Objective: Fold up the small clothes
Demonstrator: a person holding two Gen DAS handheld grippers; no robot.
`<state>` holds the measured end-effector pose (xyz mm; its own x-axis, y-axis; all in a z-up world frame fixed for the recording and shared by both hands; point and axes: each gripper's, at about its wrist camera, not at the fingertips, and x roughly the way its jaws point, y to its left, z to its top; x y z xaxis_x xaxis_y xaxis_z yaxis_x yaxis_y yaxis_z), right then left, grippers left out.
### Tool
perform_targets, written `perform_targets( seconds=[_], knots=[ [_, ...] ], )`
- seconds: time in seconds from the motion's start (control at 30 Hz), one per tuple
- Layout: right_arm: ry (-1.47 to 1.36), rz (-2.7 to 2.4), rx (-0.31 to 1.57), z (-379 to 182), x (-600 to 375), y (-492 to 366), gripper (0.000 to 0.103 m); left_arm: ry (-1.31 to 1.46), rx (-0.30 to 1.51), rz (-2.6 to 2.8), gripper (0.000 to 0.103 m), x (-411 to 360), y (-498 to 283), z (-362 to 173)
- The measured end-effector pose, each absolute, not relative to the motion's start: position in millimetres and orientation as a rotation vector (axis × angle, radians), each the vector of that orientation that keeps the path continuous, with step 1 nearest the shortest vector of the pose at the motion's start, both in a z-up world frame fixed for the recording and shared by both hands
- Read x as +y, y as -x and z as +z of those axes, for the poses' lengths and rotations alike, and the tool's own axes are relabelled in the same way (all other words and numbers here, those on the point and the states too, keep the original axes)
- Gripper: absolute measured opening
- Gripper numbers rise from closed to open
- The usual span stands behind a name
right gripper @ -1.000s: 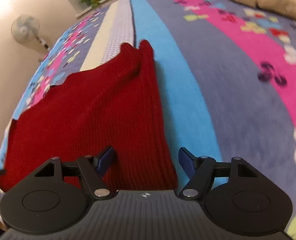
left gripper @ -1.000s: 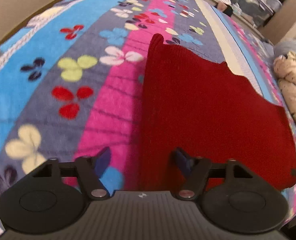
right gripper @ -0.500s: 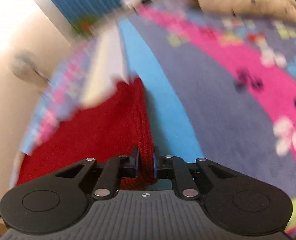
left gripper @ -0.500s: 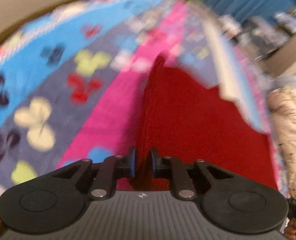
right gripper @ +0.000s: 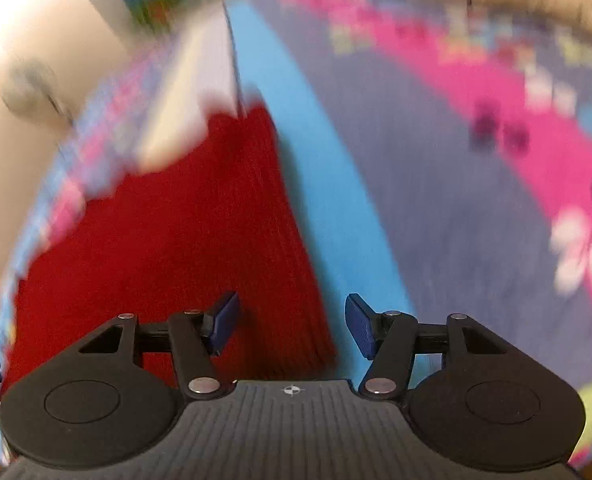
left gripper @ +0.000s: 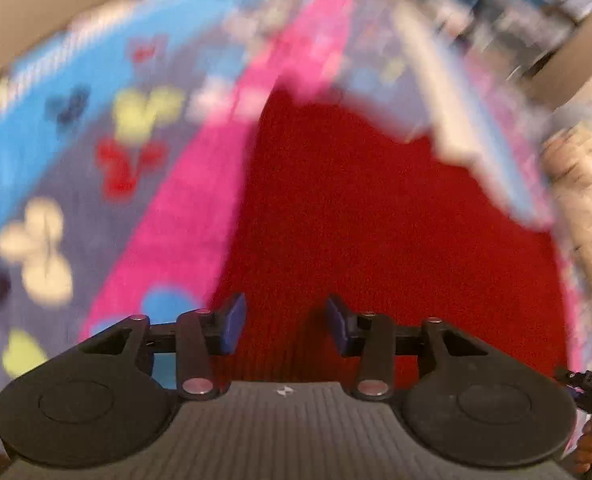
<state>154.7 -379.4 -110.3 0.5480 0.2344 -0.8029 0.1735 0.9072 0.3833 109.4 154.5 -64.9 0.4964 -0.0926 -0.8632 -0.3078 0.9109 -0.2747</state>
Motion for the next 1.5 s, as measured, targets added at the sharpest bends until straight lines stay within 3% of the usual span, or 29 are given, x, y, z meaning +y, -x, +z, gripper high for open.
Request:
perform_targets(
  seconds=[0.1, 0.2, 0.33, 0.37, 0.63, 0.77, 0.83, 0.97, 1.3, 1.5],
  knots=[
    [-0.392, 0.026, 0.99, -108.6, -373.4, -156.3, 0.062, 0.323, 0.971, 0.164, 0.051, 140.1, -108.7, -46.5],
    [-0.304, 0.011, 0.881, -88.6, -367.2, -146.7, 0.061, 0.222, 0.867, 0.16, 0.061, 125.6, -100.8, -29.6],
    [-0.302, 0.024, 0.943, -102.6, -367.1, -155.1, 0.062, 0.32, 1.027, 0.168, 0.065, 136.3, -114.8, -60.8],
    [-0.306, 0.014, 0.985, -110.7, -369.5, -158.7, 0.064, 0.374, 1.06, 0.181, 0.072, 142.7, -116.7, -69.3],
    [-0.253, 0.041, 0.808, -83.7, -362.9, -142.0, 0.066, 0.293, 0.845, 0.137, 0.073, 127.4, -106.9, -28.1],
    [-0.206, 0.052, 0.903, -103.5, -359.2, -146.2, 0.067, 0.265, 0.89, 0.06, 0.076, 108.5, -107.3, -31.8],
    [-0.18, 0.022, 0.968, -114.1, -360.2, -146.5, 0.077, 0.226, 0.985, 0.029, 0.085, 100.5, -110.9, -47.1],
    [-0.219, -0.007, 0.938, -108.8, -361.7, -148.2, 0.078, 0.018, 1.015, 0.056, 0.085, 80.8, -104.7, -56.3],
    [-0.223, 0.05, 0.749, -83.6, -360.6, -136.8, 0.076, -0.016, 0.828, -0.063, 0.085, 49.3, -94.1, -33.3],
    [-0.095, 0.042, 0.933, -115.8, -343.4, -148.1, 0.08, -0.069, 0.925, -0.076, 0.085, 37.5, -99.3, -53.6]
  ],
)
